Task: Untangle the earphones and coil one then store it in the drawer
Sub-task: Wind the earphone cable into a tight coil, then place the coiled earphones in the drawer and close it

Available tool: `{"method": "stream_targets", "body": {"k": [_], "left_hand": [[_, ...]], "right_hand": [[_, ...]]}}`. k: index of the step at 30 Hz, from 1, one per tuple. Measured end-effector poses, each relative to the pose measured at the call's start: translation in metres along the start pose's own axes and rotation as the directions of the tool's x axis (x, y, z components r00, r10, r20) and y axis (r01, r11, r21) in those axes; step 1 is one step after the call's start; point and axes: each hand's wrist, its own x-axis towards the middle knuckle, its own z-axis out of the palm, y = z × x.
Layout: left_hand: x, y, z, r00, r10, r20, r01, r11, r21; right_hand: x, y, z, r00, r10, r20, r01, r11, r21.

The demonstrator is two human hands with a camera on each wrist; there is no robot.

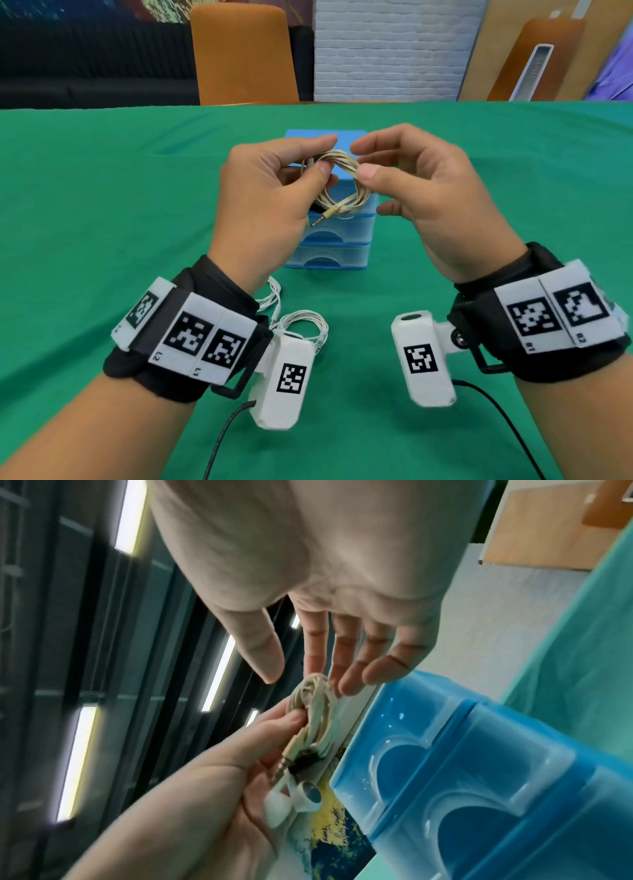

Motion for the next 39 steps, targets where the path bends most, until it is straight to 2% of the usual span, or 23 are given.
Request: {"method": "stream_targets", "body": {"k": [5,9,12,17,21,25,28,33,37,39], "left_hand": [[-0.002,-0.001,0.003,0.997,0.051,0.057,-0.058,0.992,0.115],[-0.003,-0.004,0.005,0.996,0.052,0.079,-0.064,0.987,0.149],[-0.005,-0.005,0.006,0.995,0.033,0.092,-0.048,0.986,0.161],[-0.009,-0.002,0.009,0.995,-0.039,0.09,0.031,0.996,0.08],[-0.009,0.007,0.006,0.989,-0.095,0.112,0.095,0.996,0.005],[-0.012,0.015,0.007,0.978,-0.191,0.082,0.2,0.971,-0.132],[-0.015,0.017,0.007,0.925,-0.374,0.066,0.378,0.891,-0.252],[-0.017,0.009,0.007,0.811,-0.584,0.019,0.559,0.766,-0.318],[-0.02,0.008,0.015,0.694,-0.71,0.121,0.686,0.601,-0.409],[-0.022,0.007,0.019,0.67,-0.727,0.151,0.695,0.543,-0.471]], "right_hand": [[0.001,0.002,0.002,0.984,-0.18,0.001,0.171,0.933,-0.316],[0.001,0.0,-0.002,0.971,-0.237,0.037,0.218,0.805,-0.552],[0.001,0.005,-0.001,0.966,-0.25,0.071,0.234,0.718,-0.656],[0.004,0.013,-0.001,0.942,-0.331,0.047,0.275,0.689,-0.671],[0.005,0.012,-0.001,0.919,-0.394,-0.028,0.283,0.707,-0.648],[0.01,0.01,-0.004,0.922,-0.382,-0.059,0.269,0.744,-0.611],[0.017,0.006,-0.012,0.948,-0.314,-0.062,0.227,0.797,-0.56],[0.035,0.004,-0.017,0.985,-0.173,-0.008,0.141,0.827,-0.545],[0.046,0.004,-0.012,0.999,-0.044,-0.006,0.032,0.82,-0.571],[0.048,0.001,-0.009,1.0,-0.001,-0.009,-0.005,0.811,-0.585]]}}
